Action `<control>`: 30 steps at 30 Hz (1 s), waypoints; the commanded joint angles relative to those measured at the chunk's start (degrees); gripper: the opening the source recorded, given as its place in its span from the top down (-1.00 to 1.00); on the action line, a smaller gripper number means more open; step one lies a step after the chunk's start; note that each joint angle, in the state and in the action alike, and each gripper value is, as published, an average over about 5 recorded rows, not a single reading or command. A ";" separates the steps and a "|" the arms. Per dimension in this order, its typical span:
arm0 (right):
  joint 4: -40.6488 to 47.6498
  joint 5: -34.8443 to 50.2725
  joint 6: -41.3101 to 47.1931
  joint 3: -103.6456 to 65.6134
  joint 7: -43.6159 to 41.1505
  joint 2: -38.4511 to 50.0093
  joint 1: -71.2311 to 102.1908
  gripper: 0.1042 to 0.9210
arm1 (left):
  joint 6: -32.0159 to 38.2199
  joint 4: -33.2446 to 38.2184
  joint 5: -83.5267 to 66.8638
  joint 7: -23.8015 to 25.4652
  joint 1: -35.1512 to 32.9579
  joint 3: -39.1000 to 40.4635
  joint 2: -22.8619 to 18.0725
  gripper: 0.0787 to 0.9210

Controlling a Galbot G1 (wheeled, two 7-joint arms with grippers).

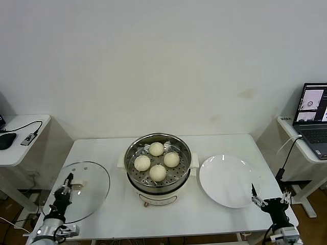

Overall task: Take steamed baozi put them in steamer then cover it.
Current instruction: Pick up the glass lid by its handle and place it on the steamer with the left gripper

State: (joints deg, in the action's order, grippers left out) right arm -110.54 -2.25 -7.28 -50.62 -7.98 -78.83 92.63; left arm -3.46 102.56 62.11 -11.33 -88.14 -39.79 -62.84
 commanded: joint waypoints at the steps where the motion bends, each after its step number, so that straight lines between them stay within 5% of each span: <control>1: -1.26 -0.18 -0.26 0.61 -0.34 0.26 0.41 -0.76 | -13.00 19.99 -6.34 7.10 -4.08 -3.83 3.80 0.86; 7: -0.99 -0.74 -0.34 0.96 -0.42 0.29 -0.34 -0.76 | -18.98 25.71 -10.74 10.10 0.10 3.14 11.10 0.86; 15: -0.97 -4.28 0.94 2.48 -0.10 -2.34 -2.45 -0.76 | -22.97 23.24 -13.57 10.49 13.85 18.43 17.86 0.86; 19: -1.18 -5.59 1.76 3.74 -0.18 -3.56 -3.19 -0.76 | -26.39 21.63 -11.00 13.06 20.44 26.29 16.54 0.86; 30: -0.44 -10.28 3.01 5.45 0.68 -5.73 -4.56 -0.76 | -34.08 18.13 2.87 24.43 31.71 37.80 4.58 0.86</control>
State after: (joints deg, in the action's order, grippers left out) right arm -111.50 -8.51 -4.99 -46.48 -7.55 -82.75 89.04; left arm -29.53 122.12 55.28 3.61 -69.42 -16.58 -51.85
